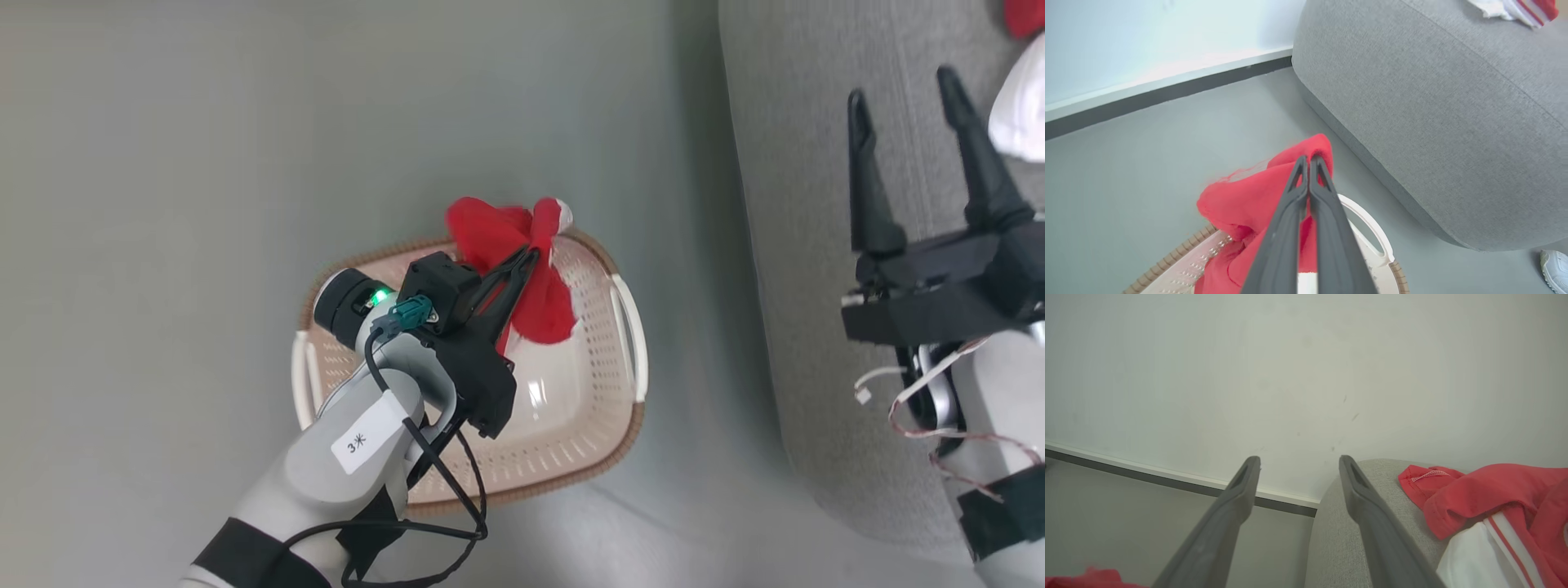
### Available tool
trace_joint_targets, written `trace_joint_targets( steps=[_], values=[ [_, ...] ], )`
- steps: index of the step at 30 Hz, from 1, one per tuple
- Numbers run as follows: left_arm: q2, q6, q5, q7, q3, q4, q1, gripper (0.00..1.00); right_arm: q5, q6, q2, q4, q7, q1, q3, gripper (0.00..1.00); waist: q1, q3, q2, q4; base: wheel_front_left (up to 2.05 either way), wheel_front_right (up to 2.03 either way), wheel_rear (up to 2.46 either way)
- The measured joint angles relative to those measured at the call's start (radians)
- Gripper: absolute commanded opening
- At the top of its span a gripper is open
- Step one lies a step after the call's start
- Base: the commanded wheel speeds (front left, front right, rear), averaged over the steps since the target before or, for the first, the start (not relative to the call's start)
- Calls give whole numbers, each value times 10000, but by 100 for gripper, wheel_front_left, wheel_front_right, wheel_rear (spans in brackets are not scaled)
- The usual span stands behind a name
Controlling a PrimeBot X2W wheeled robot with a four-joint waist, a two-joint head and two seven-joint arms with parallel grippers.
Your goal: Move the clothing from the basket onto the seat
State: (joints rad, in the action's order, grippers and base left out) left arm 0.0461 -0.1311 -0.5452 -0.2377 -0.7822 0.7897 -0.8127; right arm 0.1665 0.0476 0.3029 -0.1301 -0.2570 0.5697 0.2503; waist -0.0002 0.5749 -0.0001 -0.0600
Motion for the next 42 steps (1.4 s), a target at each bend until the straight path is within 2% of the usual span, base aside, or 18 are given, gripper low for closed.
trace_joint_targets(
  steps=[11, 22, 36, 42],
  values=[
    [188, -2, -199, -111, 320, -732, -17, 0, 159, -144, -309, -625, 0, -709, 98, 100, 0, -1643, 0, 561, 0, 0, 0],
    [316, -6, -598, -119, 1074, -913, -231, 0, 182, -510, -780, -1231, 2, -976, 646, 100, 0, -3189, 0, 707, 0, 0, 0],
    [142, 84, -945, -119, 1584, -213, -429, 0, 207, -1246, -1312, -2387, 4, -1427, 1582, 100, 1, -5302, 0, 595, 0, 0, 0],
    [4, 180, -947, -119, 1478, -268, -430, 0, 290, -1492, -1546, -2746, 2, -1522, 2111, 100, 0, -6010, -1, 638, 0, 0, 0]
  ],
)
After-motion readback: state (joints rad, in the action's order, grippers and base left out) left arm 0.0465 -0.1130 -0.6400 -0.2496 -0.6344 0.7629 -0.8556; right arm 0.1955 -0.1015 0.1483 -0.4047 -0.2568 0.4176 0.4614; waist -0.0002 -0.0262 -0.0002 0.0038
